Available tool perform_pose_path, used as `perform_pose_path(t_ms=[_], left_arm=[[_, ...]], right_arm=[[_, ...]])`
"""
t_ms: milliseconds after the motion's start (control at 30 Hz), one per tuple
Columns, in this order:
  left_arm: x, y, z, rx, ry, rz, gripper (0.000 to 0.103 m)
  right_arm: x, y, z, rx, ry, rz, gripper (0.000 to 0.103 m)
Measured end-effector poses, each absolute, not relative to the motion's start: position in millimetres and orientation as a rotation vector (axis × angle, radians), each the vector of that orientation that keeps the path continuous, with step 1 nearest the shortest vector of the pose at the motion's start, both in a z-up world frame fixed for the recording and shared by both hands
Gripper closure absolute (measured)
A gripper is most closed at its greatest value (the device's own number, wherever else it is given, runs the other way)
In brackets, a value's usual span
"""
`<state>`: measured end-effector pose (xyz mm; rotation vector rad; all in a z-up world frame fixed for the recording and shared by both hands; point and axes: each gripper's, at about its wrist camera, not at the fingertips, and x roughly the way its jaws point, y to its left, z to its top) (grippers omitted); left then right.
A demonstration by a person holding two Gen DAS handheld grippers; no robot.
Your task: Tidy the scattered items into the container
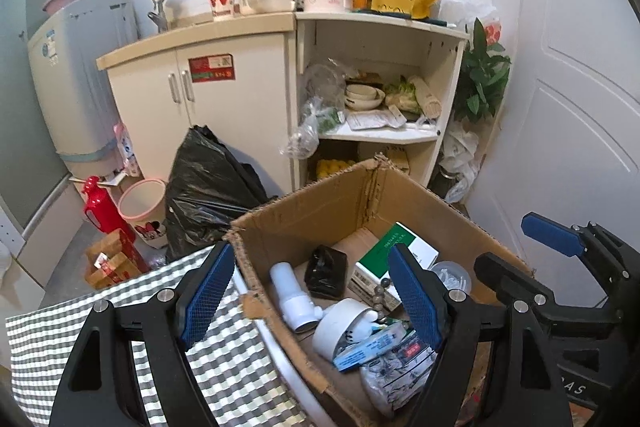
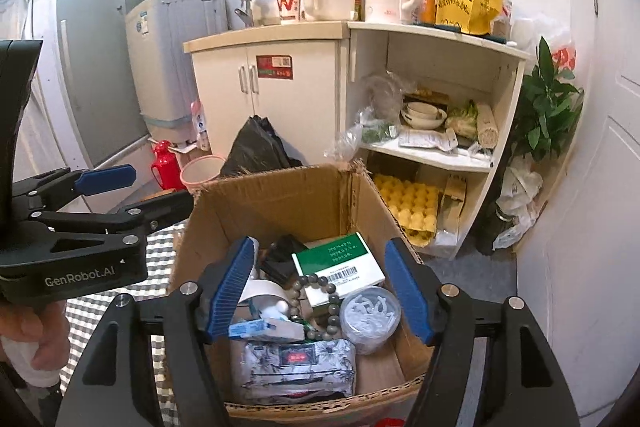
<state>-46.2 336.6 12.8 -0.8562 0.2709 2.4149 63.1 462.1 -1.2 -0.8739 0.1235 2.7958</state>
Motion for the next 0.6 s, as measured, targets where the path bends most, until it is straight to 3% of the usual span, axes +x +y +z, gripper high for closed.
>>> perform_pose_path(t_ms=[267,433,600], left_arm=[[-39.4,301.1,24.5,-0.81,0.248,2.505,0.019],[-40.0,273.5,27.4,-0.81,0.211,2.549,0.01],[-40.2,241.5,28.7,-0.809,0.203,2.612,0.009]], right_arm=[[61.9,434.3,5.9,-0.853,0.075,2.853,0.031],[56.2,414.5,11.7,-0.827,0.068,2.897,0.019],[46.5,389.4,14.1,-0.815,0.046,2.939,0.016]])
